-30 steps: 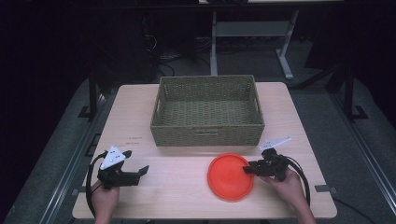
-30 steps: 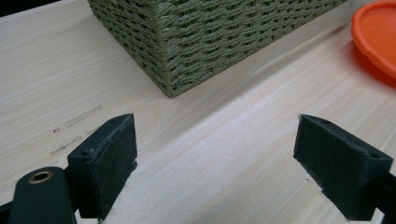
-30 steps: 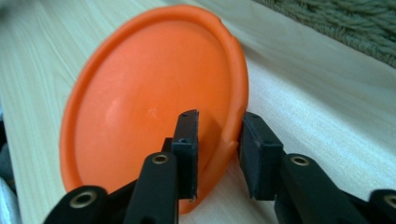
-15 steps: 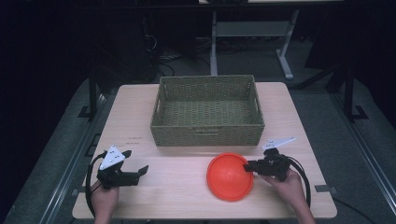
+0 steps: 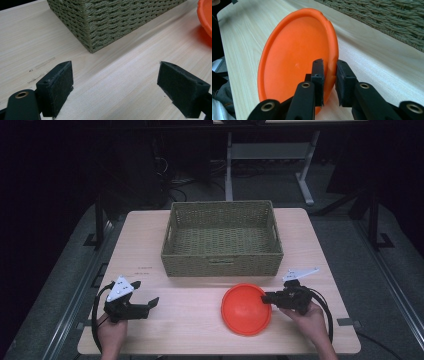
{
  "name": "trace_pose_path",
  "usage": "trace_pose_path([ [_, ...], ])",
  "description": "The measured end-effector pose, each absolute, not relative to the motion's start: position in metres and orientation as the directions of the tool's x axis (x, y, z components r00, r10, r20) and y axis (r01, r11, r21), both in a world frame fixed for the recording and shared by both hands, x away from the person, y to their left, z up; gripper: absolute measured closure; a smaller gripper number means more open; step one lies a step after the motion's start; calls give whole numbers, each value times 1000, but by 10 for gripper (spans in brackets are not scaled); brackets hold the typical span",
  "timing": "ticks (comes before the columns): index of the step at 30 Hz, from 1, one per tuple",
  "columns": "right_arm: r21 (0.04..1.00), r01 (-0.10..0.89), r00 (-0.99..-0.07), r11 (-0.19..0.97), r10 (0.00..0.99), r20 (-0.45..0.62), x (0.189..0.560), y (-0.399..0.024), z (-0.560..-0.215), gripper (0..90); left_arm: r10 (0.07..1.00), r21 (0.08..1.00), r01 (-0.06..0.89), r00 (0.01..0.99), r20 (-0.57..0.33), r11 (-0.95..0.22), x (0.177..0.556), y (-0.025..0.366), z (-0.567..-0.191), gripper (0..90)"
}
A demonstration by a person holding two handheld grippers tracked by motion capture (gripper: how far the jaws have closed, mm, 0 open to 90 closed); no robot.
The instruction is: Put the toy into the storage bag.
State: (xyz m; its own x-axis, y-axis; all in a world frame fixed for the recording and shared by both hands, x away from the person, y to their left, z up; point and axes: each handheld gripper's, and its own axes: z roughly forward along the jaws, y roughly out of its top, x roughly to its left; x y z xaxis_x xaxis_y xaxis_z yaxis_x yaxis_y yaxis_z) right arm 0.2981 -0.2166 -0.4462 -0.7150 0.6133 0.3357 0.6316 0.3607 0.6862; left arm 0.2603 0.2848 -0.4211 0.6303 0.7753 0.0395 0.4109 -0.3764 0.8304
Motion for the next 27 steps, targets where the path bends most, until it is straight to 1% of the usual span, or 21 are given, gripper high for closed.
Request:
trace_pose_path([
  [13, 714, 607, -727, 350, 607, 321, 294, -215, -440, 797, 778, 831, 411, 626, 41, -374, 260, 286, -421, 128],
  [27, 746, 576, -744, 333, 593, 310, 287, -213, -425, 817, 773, 829, 409, 632, 45, -382, 260, 285, -422, 128],
])
